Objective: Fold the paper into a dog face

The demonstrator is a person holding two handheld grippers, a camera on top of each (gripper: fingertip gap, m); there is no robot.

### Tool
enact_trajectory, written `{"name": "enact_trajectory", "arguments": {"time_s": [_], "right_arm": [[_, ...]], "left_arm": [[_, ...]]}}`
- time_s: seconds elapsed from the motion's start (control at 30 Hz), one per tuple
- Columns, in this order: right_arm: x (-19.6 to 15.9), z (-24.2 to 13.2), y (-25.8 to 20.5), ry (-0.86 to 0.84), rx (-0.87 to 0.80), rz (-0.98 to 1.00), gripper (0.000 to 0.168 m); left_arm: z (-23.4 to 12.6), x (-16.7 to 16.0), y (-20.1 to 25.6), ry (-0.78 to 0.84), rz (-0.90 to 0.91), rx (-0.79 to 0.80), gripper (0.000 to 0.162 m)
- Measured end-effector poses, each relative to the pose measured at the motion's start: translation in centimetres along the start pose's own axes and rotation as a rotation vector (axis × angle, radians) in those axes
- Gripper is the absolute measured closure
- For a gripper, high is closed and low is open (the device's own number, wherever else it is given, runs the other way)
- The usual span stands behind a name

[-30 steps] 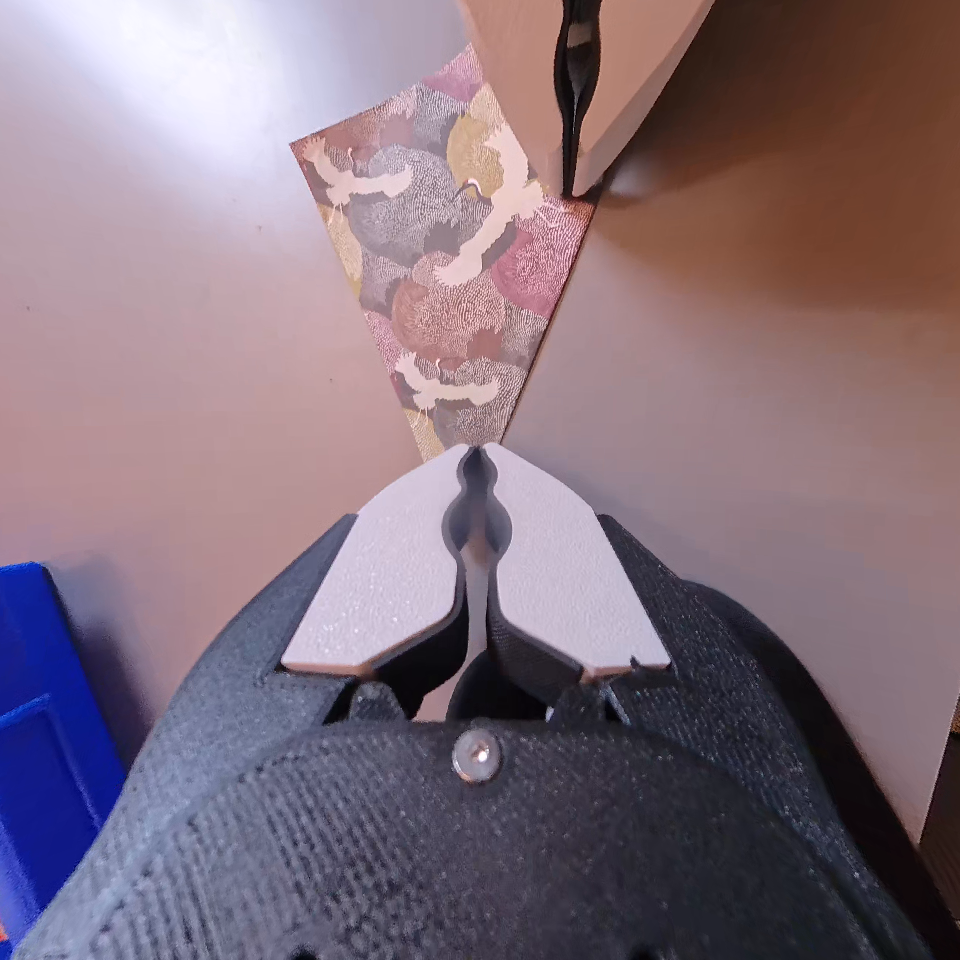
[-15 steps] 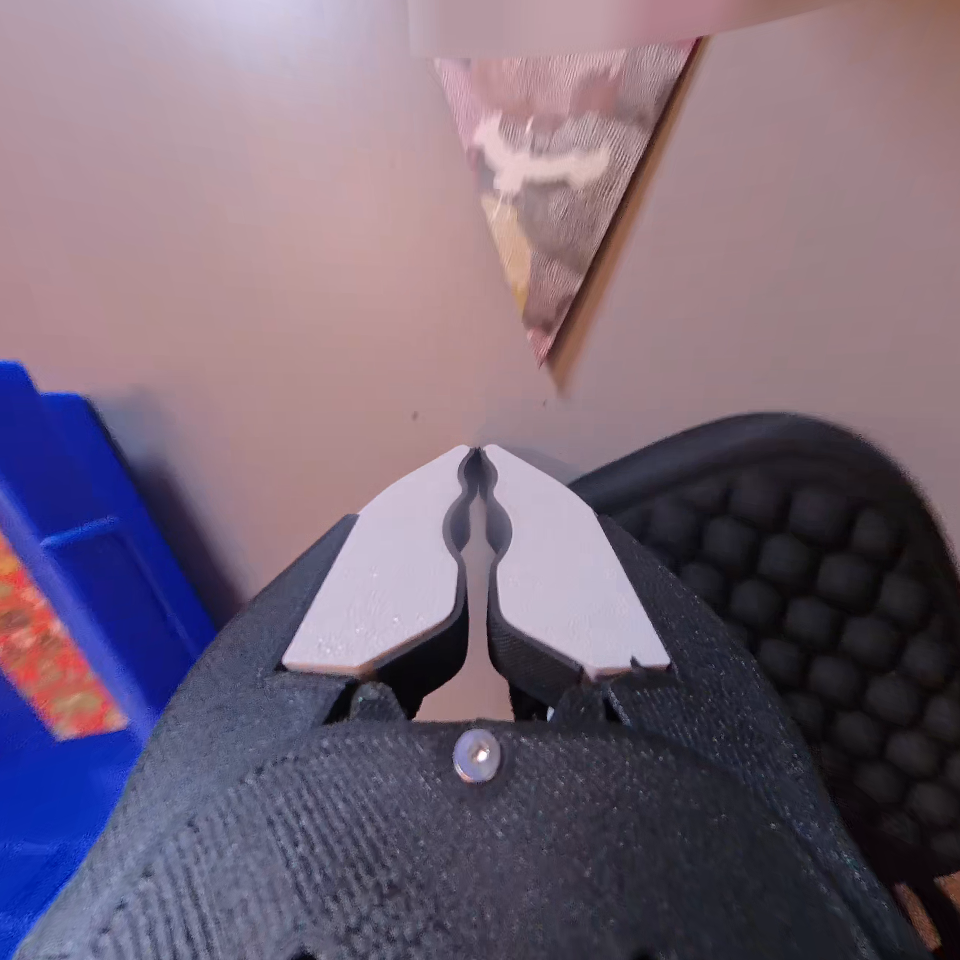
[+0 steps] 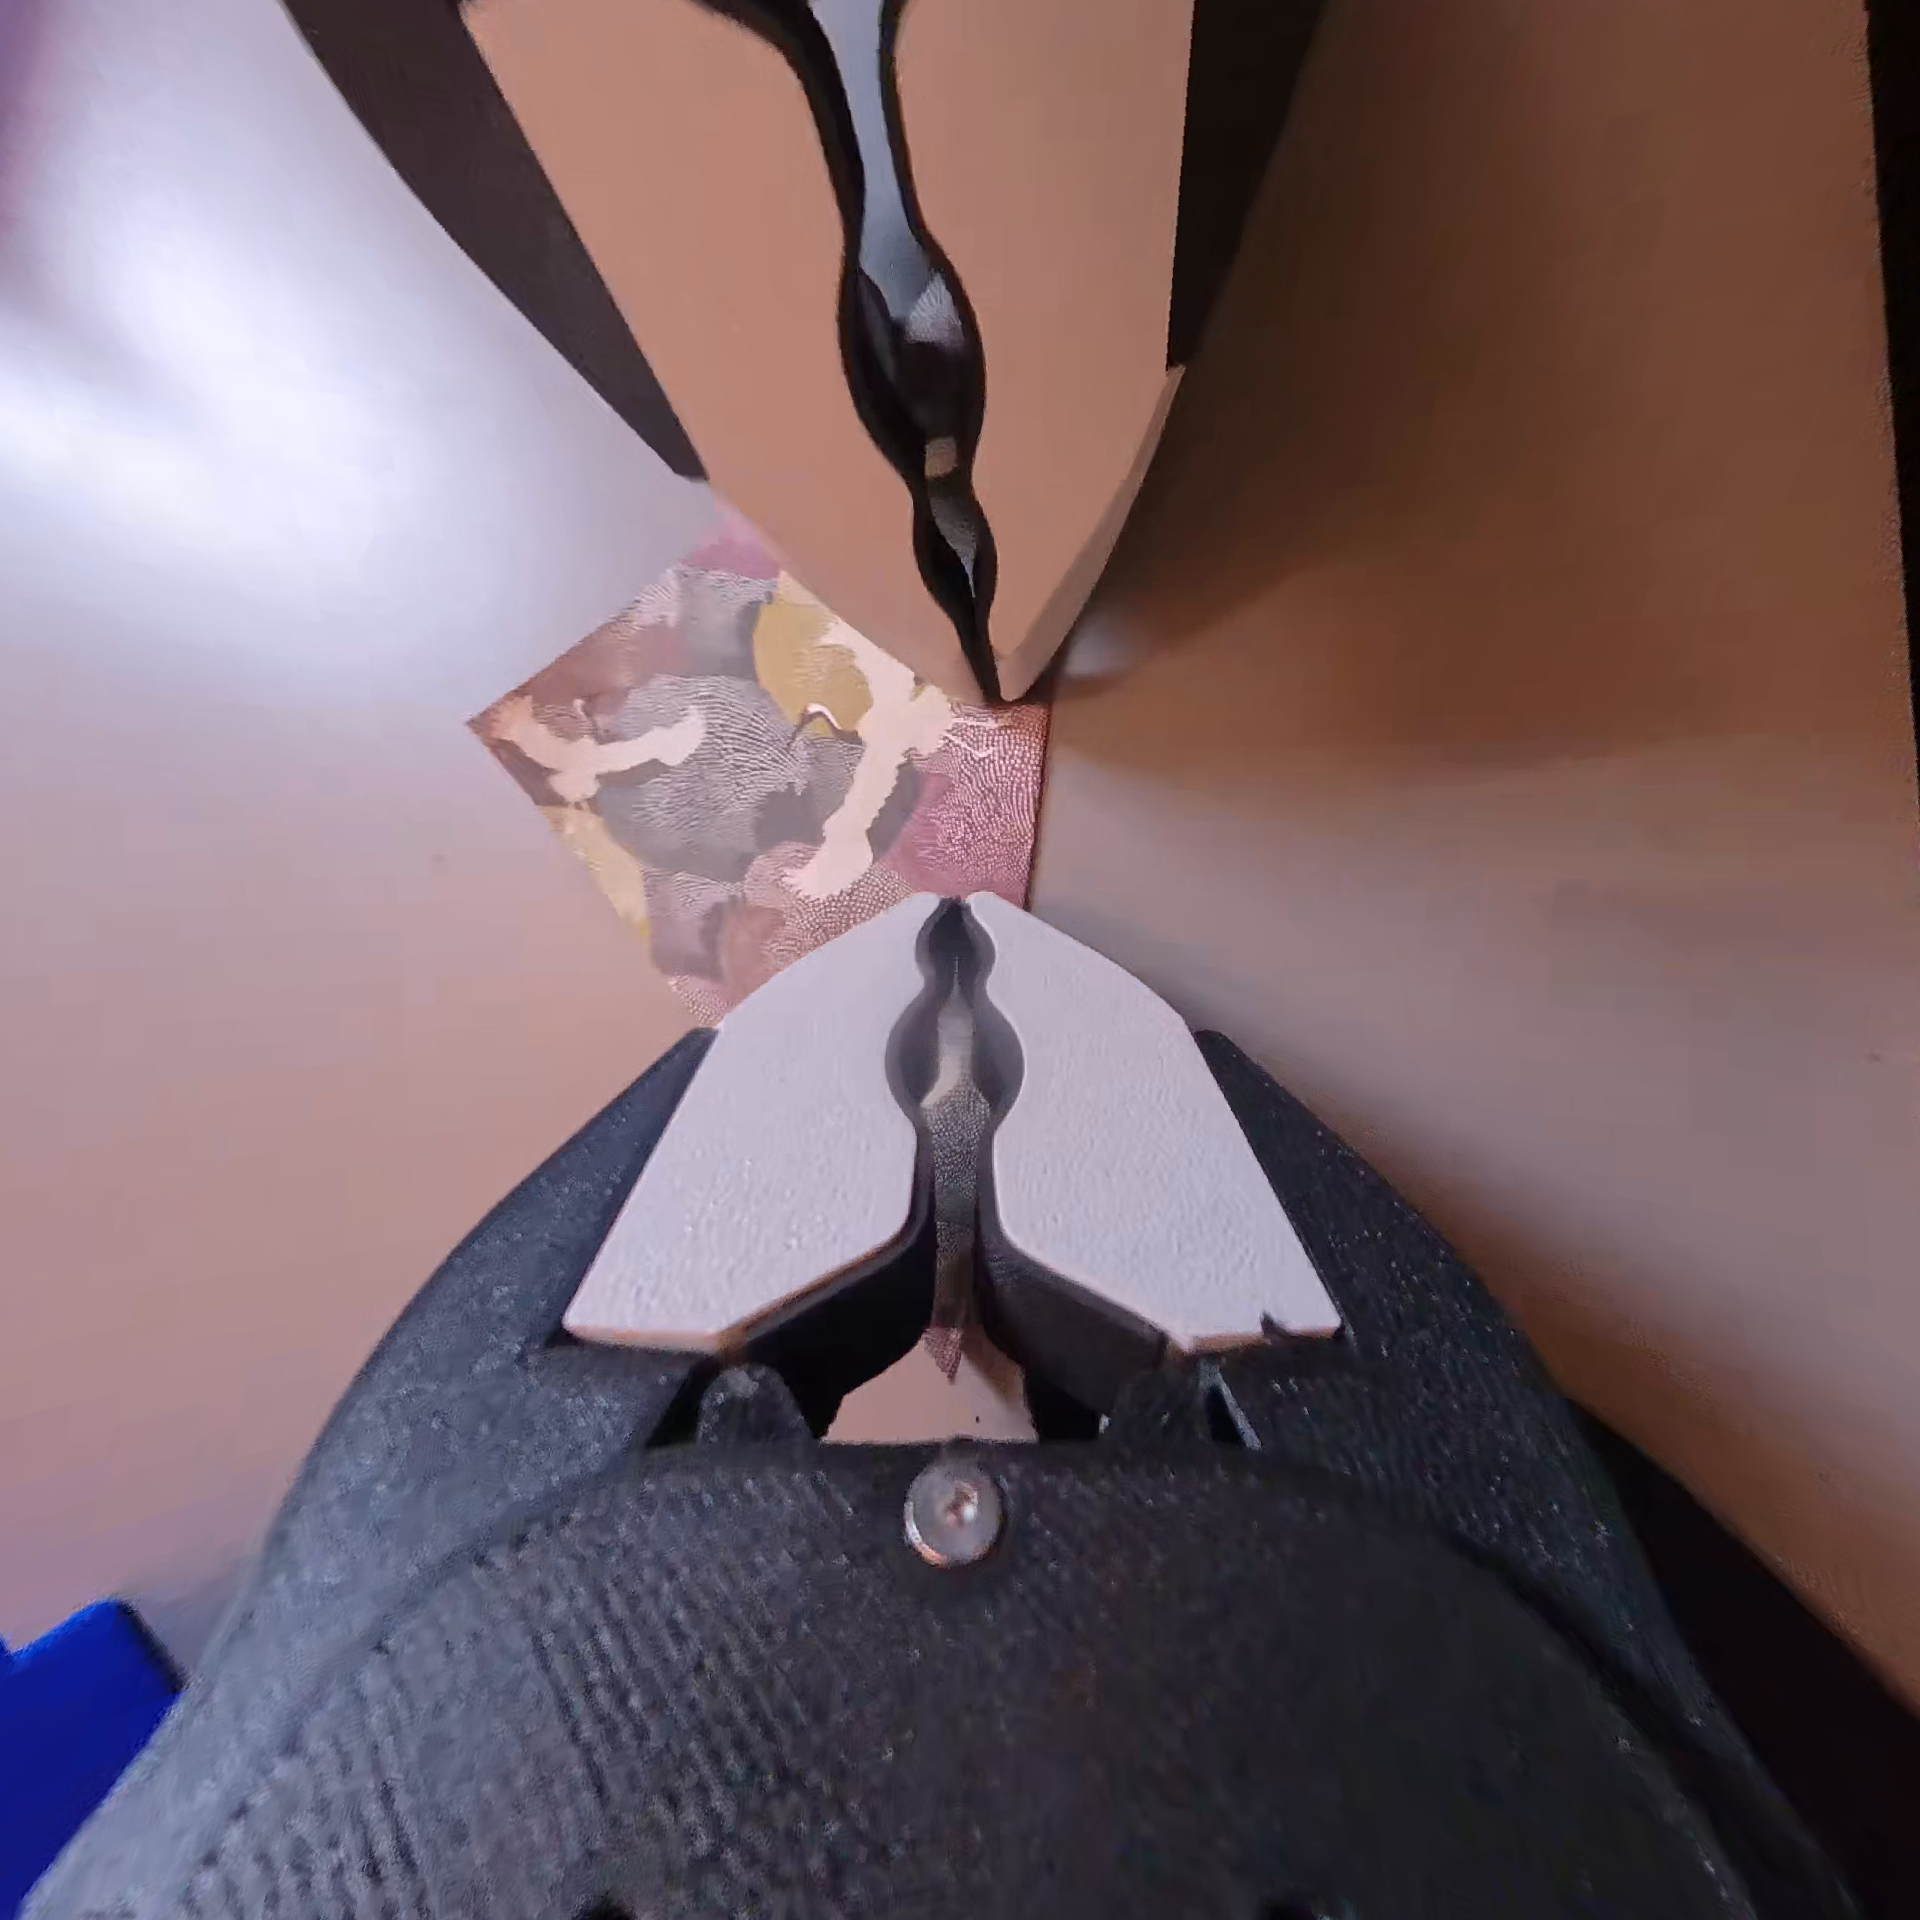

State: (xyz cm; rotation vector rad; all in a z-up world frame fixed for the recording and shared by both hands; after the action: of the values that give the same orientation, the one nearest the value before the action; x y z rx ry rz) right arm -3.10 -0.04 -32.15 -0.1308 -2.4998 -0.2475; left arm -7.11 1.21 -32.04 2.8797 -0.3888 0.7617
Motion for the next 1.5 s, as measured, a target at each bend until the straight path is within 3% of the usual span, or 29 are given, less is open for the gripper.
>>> {"name": "enact_trajectory", "arguments": {"time_s": [0.43, 0.57, 0.67, 0.8, 0.9, 1.5], "right_arm": [[2.0, -0.8, 0.2, 0.014, -0.085, -0.015, 0.168], [4.1, -4.5, 2.4, 0.108, -0.206, 0.034, 0.168], [5.5, -6.3, 1.2, 0.171, -0.16, 0.067, 0.168], [2.0, -1.5, -0.4, -0.04, -0.129, 0.08, 0.168], [0.6, 0.1, -0.3, -0.09, -0.089, 0.144, 0.168], [-0.9, -0.6, 0.2, -0.148, -0.001, 0.194, 0.168]], "left_arm": [[0.0, -0.1, 0.1, 0.104, -0.107, -0.008, 0.162], [0.1, 0.0, -0.1, 0.14, -0.168, 0.013, 0.162], [0.2, 0.3, -0.3, 0.148, -0.216, 0.046, 0.162], [0.5, 0.9, -0.5, 0.151, -0.251, 0.072, 0.162], [0.5, 0.9, -0.5, 0.157, -0.257, 0.088, 0.162], [0.5, 0.8, -0.4, 0.167, -0.24, 0.099, 0.162]]}}
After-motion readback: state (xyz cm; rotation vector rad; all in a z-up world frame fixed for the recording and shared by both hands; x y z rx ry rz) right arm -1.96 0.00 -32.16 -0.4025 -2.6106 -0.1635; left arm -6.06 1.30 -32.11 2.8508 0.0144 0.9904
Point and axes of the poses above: each gripper's, where its closed fingertips meet, z out along the fingers, x out of its top, y = z × x across the jaws, the point moved 1 cm from there along -z, back along the fingers, and after that the axes turned 12 degrees about -x, right-handed, at the moved point
